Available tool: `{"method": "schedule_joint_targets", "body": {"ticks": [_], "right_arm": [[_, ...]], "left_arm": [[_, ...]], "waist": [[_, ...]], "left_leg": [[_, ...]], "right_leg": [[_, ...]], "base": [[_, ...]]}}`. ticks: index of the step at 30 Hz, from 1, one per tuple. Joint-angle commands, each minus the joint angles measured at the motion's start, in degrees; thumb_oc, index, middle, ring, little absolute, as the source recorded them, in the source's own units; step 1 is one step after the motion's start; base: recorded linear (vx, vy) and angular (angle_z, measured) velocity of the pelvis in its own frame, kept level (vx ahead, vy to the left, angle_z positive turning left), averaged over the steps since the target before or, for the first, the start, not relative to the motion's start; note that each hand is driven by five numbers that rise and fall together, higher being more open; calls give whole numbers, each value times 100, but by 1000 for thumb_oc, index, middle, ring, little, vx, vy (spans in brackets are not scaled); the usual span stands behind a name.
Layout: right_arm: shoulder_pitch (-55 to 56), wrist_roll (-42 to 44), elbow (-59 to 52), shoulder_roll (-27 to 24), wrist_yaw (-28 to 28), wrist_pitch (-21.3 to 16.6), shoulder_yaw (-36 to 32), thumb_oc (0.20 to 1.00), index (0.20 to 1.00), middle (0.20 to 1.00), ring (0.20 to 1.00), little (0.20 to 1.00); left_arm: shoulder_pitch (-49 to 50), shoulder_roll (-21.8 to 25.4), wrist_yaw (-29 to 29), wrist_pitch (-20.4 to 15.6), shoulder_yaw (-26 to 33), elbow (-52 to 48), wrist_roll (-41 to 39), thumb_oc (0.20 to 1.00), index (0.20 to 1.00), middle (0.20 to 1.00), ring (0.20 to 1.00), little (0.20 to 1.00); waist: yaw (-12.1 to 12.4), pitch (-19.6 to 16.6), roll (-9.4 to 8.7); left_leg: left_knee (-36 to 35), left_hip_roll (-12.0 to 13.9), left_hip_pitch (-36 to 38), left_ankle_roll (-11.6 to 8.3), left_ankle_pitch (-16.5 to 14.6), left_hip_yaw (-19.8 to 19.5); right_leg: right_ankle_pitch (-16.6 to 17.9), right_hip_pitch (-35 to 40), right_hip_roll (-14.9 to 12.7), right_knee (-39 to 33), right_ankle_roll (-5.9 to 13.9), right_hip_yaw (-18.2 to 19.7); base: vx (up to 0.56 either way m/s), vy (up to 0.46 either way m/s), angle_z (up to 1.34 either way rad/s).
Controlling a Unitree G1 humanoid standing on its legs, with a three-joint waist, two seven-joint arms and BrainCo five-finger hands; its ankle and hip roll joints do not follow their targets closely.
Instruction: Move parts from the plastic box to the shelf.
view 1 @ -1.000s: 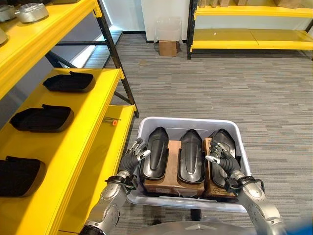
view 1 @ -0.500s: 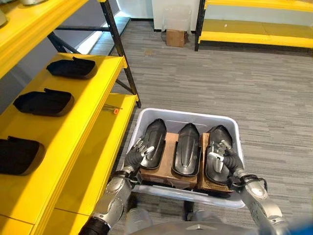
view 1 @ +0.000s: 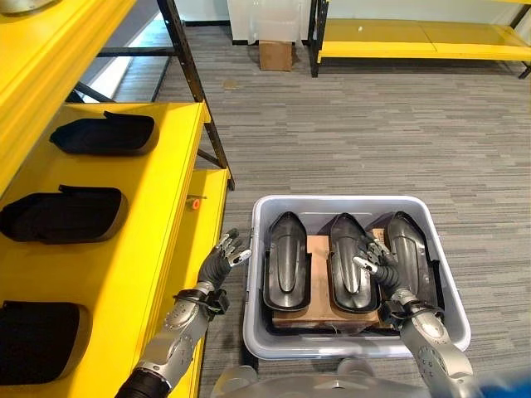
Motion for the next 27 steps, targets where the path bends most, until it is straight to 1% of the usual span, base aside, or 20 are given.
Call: {"method": "schedule_joint_targets", "body": {"ticks": [1, 2, 5, 6, 9, 10, 12, 13, 16, 17, 19, 23, 24, 27], "right_arm": [[-201, -7, -123, -288, -144, -412, -331, 1000, 1000, 1000, 1000, 1000], [-222, -247, -97, -293, -318, -495, -485, 1000, 1000, 1000, 1000, 1000], [-319, -488, 0, -310, -499, -586, -639, 1000, 1000, 1000, 1000, 1000], [-464, -716, 51, -355, -715, -657, -759, 1000, 1000, 1000, 1000, 1000], [-594, -924, 33, -409, -872, -721, -876, 1000, 1000, 1000, 1000, 1000], [-892, -1247, 74, -531, -1237, -809, -1061, 1000, 1000, 1000, 1000, 1000], [-1088, -1402, 114, -572, -1442, -871, -1148, 1000, 1000, 1000, 1000, 1000], [-1314, -1524, 198, -608, -1654, -925, -1166, 1000, 1000, 1000, 1000, 1000], [-1471, -1547, 290, -619, -1790, -962, -1126, 1000, 1000, 1000, 1000, 1000], [-1727, -1799, 345, -661, -2058, -984, -1088, 1000, 1000, 1000, 1000, 1000], [-1936, -2092, 412, -708, -2357, -987, -1129, 1000, 1000, 1000, 1000, 1000], [-2029, -2177, 471, -704, -2575, -1019, -1147, 1000, 1000, 1000, 1000, 1000], [-2014, -2172, 447, -689, -2666, -1052, -1205, 1000, 1000, 1000, 1000, 1000], [-1910, -2364, 408, -709, -2838, -1043, -1317, 1000, 1000, 1000, 1000, 1000]], "left_arm": [[-39, -174, -137, -371, 188, -277, 157, 1000, 1000, 1000, 1000, 1000], [-91, -178, -134, -401, 224, -309, 127, 1000, 1000, 1000, 1000, 1000], [-199, -166, -112, -464, 230, -380, 132, 1000, 1000, 1000, 1000, 1000], [-318, -163, -88, -516, 244, -413, 111, 1000, 1000, 1000, 1000, 1000], [-476, -170, -57, -582, 234, -456, 79, 1000, 1000, 1000, 1000, 1000], [-760, -146, 43, -695, 205, -557, 106, 1000, 1000, 1000, 1000, 1000], [-924, -179, 113, -779, 189, -555, 114, 1000, 1000, 1000, 1000, 1000], [-1086, -216, 183, -862, 139, -558, 116, 1000, 1000, 1000, 1000, 1000], [-1178, -236, 219, -919, 85, -521, 113, 1000, 1000, 1000, 1000, 1000], [-1337, -278, 273, -972, 3, -455, 118, 1000, 1000, 1000, 1000, 1000], [-1467, -326, 331, -1014, -89, -411, 124, 1000, 1000, 1000, 1000, 1000], [-1555, -392, 426, -1066, -140, -380, 118, 1000, 1000, 1000, 1000, 1000], [-1630, -436, 481, -1097, -154, -348, 115, 1000, 1000, 1000, 1000, 1000], [-1685, -454, 535, -1113, -170, -347, 166, 1000, 1000, 1000, 1000, 1000]], "waist": [[-48, -273, 67], [-83, -248, 81], [-112, -194, 108], [-141, -108, 149], [-180, -16, 207], [-234, 235, 281], [-264, 363, 334], [-279, 501, 391], [-285, 569, 422], [-304, 653, 492], [-321, 755, 561], [-343, 843, 604], [-382, 922, 626], [-428, 1008, 647]], "left_leg": [[1073, 533, -355, -49, -562, -108], [1108, 548, -398, -65, -572, -99], [1165, 551, -496, -86, -581, -109], [1237, 561, -628, -113, -573, -113], [1327, 579, -815, -138, -570, -121], [1415, 576, -1111, -169, -524, -142], [1485, 586, -1317, -184, -500, -161], [1512, 575, -1483, -198, -463, -149], [1523, 572, -1571, -213, -433, -138], [1574, 587, -1747, -241, -408, -88], [1607, 572, -1878, -249, -387, -47], [1638, 543, -1984, -247, -383, 15], [1638, 533, -2031, -252, -376, 41], [1685, 512, -2099, -252, -395, 47]], "right_leg": [[-279, -229, -87, 592, 140, 114], [-274, -268, -100, 580, 131, 120], [-265, -346, -112, 580, 130, 122], [-256, -455, -121, 590, 122, 138], [-244, -631, -126, 639, 111, 162], [-212, -964, -126, 749, 98, 213], [-189, -1208, -118, 847, 89, 266], [-161, -1428, -108, 914, 84, 305], [-153, -1545, -101, 956, 76, 329], [-132, -1788, -87, 1028, 72, 425], [-103, -1964, -91, 1052, 85, 500], [-67, -2149, -76, 1113, 93, 574], [-59, -2224, -83, 1131, 100, 600], [-63, -2316, -69, 1190, 96, 639]], "base": [[32, -8, -13], [37, -12, -11], [-22, -8, -6], [-99, -8, 0], [-131, -13, 0], [-227, -17, 8], [-225, -18, 1], [-125, -15, -5], [-112, -12, -10], [-97, -17, -6], [-103, -13, -13], [-51, -3, -12], [-20, -21, -6], [-7, -6, -1]]}}
